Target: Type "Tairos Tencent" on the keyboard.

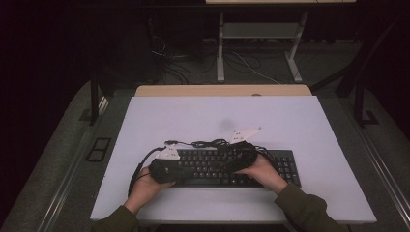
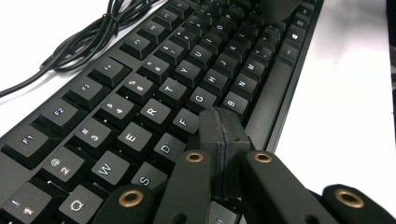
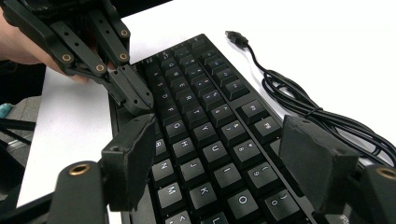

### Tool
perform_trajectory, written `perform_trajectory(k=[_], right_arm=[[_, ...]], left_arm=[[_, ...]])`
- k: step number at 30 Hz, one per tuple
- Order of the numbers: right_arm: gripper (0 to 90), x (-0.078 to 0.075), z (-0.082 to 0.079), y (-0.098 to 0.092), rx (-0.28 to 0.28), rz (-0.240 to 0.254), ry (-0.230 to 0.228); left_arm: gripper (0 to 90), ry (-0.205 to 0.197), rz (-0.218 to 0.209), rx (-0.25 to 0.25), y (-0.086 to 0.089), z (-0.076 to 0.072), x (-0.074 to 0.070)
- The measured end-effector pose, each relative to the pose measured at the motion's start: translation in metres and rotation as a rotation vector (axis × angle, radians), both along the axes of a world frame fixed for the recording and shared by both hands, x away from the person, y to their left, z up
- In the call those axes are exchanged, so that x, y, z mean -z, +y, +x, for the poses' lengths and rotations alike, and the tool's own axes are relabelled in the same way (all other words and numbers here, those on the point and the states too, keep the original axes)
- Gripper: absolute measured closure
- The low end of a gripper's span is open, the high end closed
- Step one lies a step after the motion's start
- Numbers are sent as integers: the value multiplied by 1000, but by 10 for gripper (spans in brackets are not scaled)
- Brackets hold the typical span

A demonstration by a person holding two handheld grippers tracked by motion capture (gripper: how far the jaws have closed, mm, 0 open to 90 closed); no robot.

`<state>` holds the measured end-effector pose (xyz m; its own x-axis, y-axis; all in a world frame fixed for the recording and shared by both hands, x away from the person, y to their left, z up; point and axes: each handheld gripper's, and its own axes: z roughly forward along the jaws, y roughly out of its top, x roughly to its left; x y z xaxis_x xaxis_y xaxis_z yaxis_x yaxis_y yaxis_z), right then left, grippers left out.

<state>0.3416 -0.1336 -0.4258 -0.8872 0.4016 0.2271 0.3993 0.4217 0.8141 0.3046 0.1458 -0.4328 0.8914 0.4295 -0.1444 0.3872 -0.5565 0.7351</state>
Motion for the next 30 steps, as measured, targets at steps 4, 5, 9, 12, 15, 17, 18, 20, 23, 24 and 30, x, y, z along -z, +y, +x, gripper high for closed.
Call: perform_trajectory(k=[4,5,9,12,15,17,18,20,23,24,30], right_arm=[[268,0,0,0,-1,0,-1],[268,0,0,0,-1,-1,-2],[268,0,0,0,1,1,0],[269,0,0,0,2,-1,-1],[268,0,0,0,0,0,-1],[268,0,0,0,0,0,-2],[268,0,0,0,0,0,-3],[268,0,0,0,1,0,-3],[268,0,0,0,1,2,-5],[268,-1,0,0,1,2,-6],[268,-1,0,0,2,3,-3]], left_arm=[[894,2,1,-5,0,0,1],[893,1,1,-4,0,0,1],[894,2,2,-3,0,0,1],[894,-3,21,3,-1,0,3],[894,-9,31,10,-2,0,2],[894,-6,26,8,-2,0,2],[894,-3,23,6,-2,0,2],[894,-5,20,7,-2,0,2],[894,-6,19,7,-2,0,1],[894,-6,14,7,-1,0,0],[894,-5,6,-7,0,0,-2]])
